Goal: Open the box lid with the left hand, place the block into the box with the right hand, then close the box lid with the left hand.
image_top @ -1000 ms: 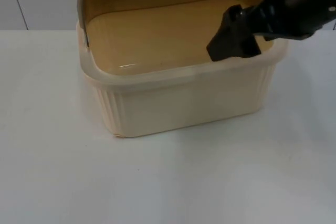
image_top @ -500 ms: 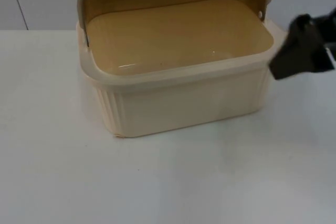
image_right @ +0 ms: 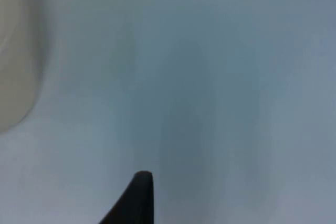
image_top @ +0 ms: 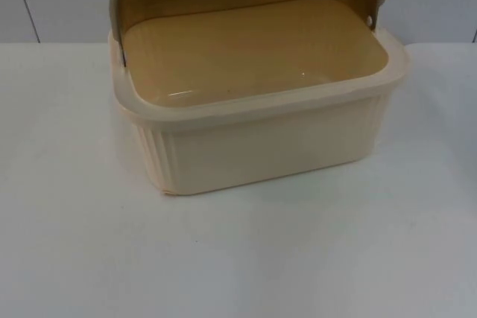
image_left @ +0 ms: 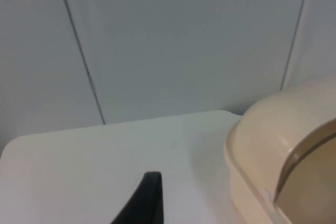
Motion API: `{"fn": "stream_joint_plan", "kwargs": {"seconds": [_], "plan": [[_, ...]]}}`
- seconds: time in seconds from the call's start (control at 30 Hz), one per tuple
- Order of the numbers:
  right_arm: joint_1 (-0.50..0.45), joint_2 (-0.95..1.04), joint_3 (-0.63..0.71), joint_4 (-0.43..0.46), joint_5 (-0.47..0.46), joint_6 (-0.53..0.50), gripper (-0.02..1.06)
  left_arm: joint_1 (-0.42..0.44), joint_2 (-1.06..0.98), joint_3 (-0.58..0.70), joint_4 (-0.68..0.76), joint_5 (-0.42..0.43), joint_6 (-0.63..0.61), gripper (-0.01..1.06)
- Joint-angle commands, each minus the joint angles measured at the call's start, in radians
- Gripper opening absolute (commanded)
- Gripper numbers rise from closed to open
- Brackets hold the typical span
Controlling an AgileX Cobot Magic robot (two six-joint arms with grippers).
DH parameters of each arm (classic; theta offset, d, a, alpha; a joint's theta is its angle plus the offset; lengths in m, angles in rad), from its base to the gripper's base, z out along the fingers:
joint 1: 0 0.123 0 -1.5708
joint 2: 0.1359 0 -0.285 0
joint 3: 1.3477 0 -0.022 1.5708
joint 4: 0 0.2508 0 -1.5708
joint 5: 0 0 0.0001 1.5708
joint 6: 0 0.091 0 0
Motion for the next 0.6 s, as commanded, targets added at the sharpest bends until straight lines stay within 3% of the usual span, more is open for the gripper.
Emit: {"fn": "stream_joint_plan", "kwargs": {"seconds": [0.0,0.07,0.17,0.3,0.4,0.5,0.57], "plan": [[-0.063,-0.035,0.003,-0.03,-0.045,0.003,1.05,-0.025,-0.001,0.004,0.01,-0.009,-0.003,1.03],[-0.112,-0.053,0.003,-0.035,-0.089,0.003,1.05,-0.042,-0.001,0.004,0.012,-0.011,-0.003,1.03],[-0.155,-0.051,-0.042,-0.114,-0.096,0.003,1.05,-0.054,-0.001,0.004,0.012,-0.017,-0.003,1.03],[-0.157,-0.051,-0.125,-0.185,-0.103,0.003,1.05,-0.056,-0.001,0.004,0.012,-0.017,-0.003,1.03],[-0.157,-0.051,-0.185,-0.154,-0.1,0.011,1.05,-0.055,-0.001,0.004,0.012,-0.023,-0.003,1.03],[-0.153,-0.051,-0.241,-0.057,-0.155,0.004,1.05,-0.055,-0.001,0.004,0.012,-0.039,-0.003,1.03],[-0.151,-0.051,-0.251,0.043,-0.164,-0.056,1.05,-0.055,-0.001,0.004,0.012,-0.039,-0.003,1.03]]}}
